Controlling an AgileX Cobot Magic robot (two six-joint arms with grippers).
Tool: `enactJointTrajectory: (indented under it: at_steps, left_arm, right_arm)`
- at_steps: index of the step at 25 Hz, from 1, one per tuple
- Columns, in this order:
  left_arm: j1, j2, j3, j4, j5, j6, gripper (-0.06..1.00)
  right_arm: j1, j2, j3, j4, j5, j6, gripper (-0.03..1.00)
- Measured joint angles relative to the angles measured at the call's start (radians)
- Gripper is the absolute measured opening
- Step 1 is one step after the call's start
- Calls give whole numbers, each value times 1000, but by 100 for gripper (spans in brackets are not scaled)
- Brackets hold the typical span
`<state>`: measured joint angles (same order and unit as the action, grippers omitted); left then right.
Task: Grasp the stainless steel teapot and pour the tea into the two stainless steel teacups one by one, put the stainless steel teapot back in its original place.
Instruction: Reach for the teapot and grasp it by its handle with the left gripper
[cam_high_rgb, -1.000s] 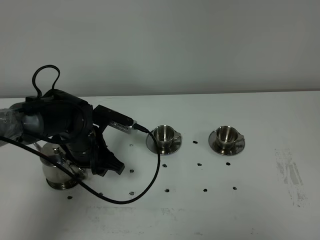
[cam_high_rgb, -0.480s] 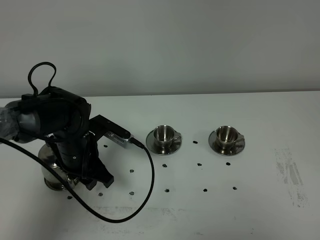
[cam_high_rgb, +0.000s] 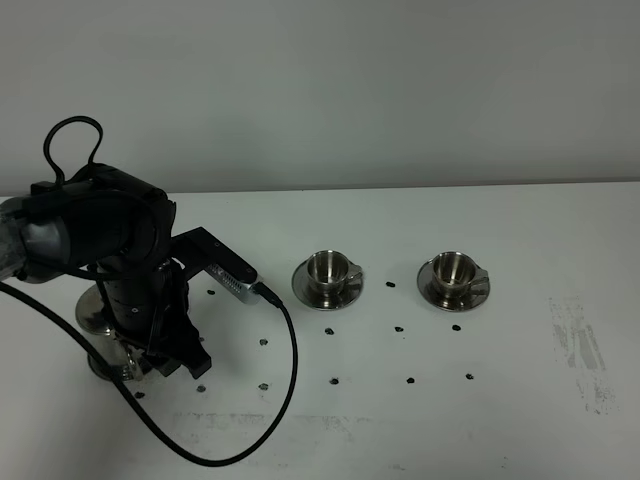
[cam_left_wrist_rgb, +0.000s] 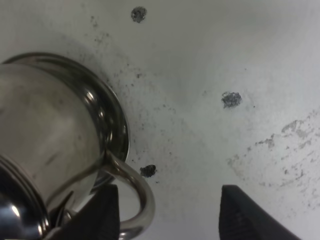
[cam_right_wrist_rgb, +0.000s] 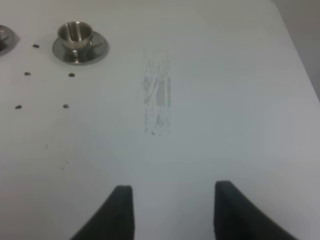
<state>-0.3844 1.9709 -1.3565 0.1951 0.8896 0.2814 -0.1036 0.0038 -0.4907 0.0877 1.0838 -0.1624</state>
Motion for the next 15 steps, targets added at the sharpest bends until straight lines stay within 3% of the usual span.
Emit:
enactJointTrajectory:
  at_steps: [5,9,12,15]
  left_arm:
    - [-44,-53,29,-13,-37,57,51]
    - [-74,-154,180,-37,-204,64,51]
    - [-83,-235,286,-78,-328,-9,51]
    - [-82,-275,354,-77,-388,-126,51]
  right_arm:
    - [0,0,0,0,0,0,39]
    - [0,0,0,0,0,0,39]
    - [0,0,0,0,0,0,39]
    - [0,0,0,0,0,0,39]
